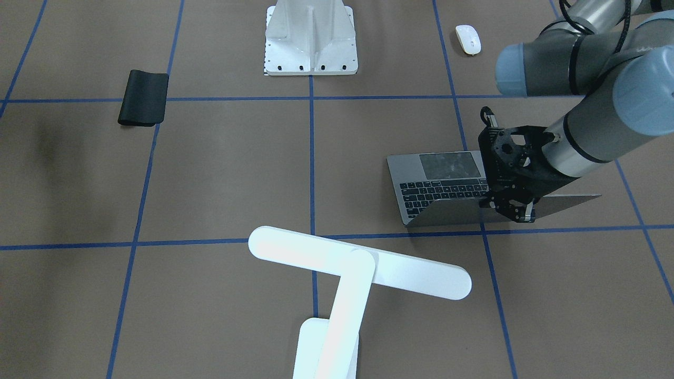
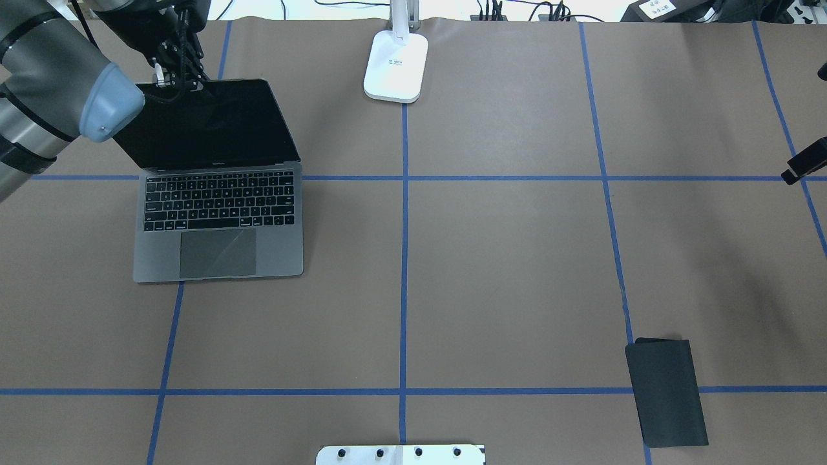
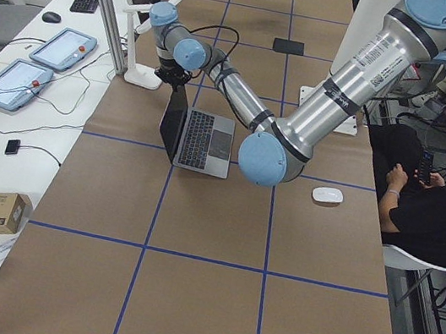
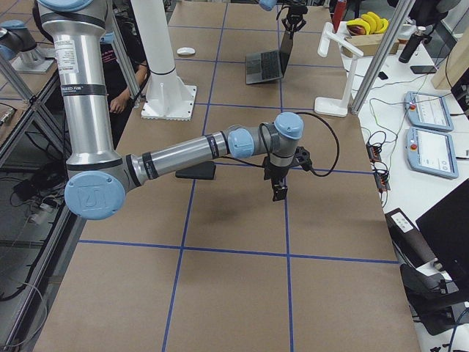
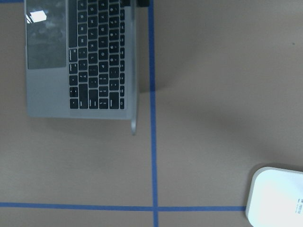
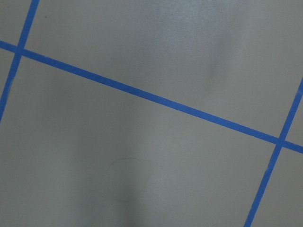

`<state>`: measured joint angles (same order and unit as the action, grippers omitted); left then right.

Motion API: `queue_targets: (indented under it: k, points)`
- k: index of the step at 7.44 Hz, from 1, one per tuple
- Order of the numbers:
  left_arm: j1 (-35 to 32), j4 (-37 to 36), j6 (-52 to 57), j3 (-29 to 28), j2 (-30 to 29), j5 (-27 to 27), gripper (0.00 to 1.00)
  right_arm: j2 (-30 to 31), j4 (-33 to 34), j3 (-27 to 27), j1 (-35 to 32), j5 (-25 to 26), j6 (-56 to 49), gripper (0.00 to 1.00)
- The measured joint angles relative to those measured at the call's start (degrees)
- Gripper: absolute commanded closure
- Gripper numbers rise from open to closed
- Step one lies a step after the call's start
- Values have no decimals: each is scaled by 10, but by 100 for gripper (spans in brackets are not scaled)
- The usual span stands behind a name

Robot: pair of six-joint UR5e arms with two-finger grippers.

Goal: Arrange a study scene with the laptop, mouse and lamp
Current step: 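Slide the grey laptop farther toward the lamp with the left gripper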

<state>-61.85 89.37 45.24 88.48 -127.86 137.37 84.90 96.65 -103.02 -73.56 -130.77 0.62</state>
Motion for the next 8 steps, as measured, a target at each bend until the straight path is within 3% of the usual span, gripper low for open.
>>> queue_targets:
  k: [8]
  points:
    - [36, 64, -2, 3, -4, -3, 89, -1, 0, 5, 0, -10, -1, 0]
